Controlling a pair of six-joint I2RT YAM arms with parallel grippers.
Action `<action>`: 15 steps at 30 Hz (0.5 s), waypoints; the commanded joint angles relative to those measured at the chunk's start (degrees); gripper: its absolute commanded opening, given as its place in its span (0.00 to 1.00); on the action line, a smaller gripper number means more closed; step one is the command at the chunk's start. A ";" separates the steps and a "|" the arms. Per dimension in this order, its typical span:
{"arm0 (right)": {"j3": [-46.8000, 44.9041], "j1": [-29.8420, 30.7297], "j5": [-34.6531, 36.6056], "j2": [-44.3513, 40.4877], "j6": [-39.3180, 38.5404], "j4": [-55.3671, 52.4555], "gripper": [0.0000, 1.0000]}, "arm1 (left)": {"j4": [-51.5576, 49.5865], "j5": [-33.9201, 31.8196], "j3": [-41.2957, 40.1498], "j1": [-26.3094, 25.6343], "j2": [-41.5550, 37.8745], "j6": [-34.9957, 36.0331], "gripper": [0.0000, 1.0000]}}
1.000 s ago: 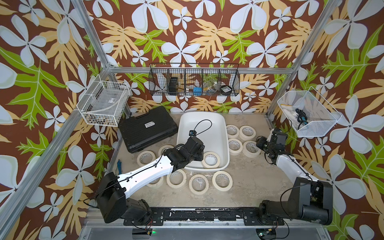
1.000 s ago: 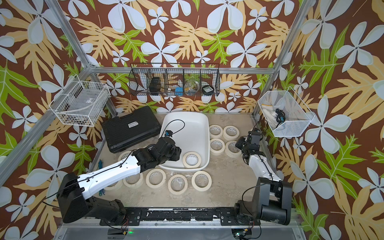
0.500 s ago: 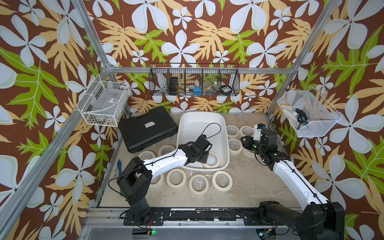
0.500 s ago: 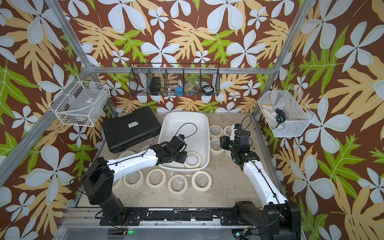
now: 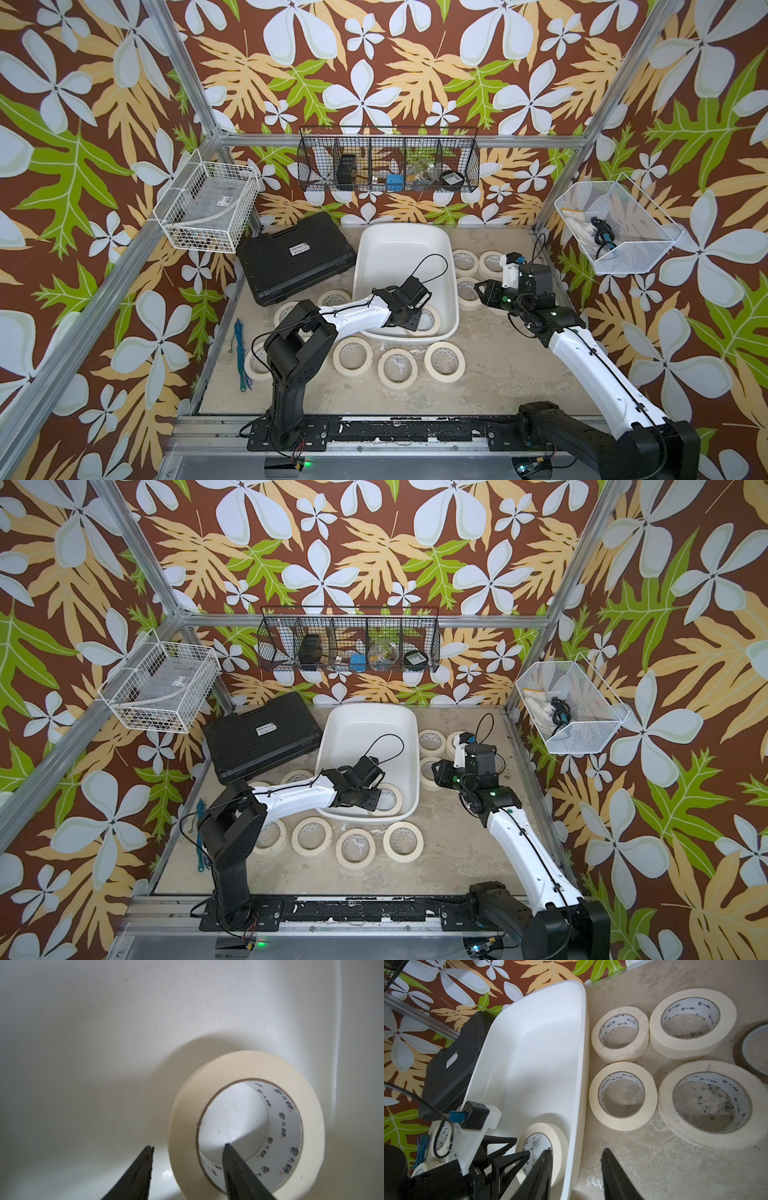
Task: Take out the art tape in the storage box
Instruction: Pick up the art tape from the storage box.
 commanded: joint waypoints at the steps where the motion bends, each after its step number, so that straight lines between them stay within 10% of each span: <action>1: 0.75 0.06 -0.66 -0.60 -1.14 -1.43 0.43 | 2.34 0.38 -0.24 0.58 1.34 -0.49 0.58; 15: 2.80 0.42 -0.73 -1.79 -1.48 -3.81 0.42 | 3.91 -1.51 -2.46 1.37 0.48 -2.60 0.21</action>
